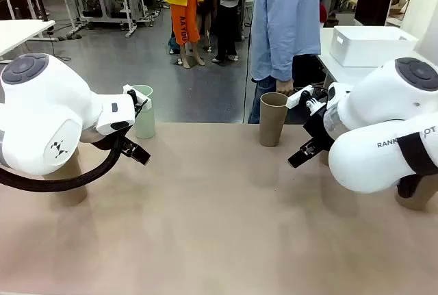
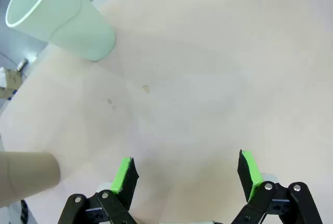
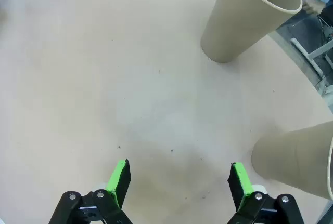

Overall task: Stack the cups and store them in the basket.
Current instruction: Pick up two Reusable plastic cups , one in each hand.

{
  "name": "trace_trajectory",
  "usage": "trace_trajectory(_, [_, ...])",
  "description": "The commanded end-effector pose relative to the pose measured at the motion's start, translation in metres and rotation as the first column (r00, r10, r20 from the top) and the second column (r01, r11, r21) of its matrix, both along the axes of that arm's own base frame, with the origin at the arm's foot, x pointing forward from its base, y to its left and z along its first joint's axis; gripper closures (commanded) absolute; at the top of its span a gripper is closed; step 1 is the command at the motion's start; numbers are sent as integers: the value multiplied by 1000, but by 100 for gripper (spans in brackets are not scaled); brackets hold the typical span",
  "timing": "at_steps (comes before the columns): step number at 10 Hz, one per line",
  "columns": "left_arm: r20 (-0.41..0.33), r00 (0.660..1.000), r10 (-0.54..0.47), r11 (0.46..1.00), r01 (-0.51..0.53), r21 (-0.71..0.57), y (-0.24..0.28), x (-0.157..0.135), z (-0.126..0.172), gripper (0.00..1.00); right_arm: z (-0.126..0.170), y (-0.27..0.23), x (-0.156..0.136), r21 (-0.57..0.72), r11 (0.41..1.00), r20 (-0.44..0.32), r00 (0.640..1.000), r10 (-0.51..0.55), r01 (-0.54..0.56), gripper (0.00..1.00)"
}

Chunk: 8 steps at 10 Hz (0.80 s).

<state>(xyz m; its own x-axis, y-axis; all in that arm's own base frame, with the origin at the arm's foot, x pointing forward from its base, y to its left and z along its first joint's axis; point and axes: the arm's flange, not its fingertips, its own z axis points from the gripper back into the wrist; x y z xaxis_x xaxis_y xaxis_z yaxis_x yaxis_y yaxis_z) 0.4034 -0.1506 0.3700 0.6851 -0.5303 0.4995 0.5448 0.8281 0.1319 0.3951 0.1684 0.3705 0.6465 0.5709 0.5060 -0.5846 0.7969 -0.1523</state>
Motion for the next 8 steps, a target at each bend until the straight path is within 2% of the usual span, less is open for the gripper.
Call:
trace_trajectory(1, [0,1000,0,1000,0,0,0,0,0,0,0,0,0,0,1000,0,1000,0,0,0])
trace_trajectory(8, [0,1000,0,1000,0,0,0,0,0,0,0,0,0,0,1000,0,1000,0,0,0])
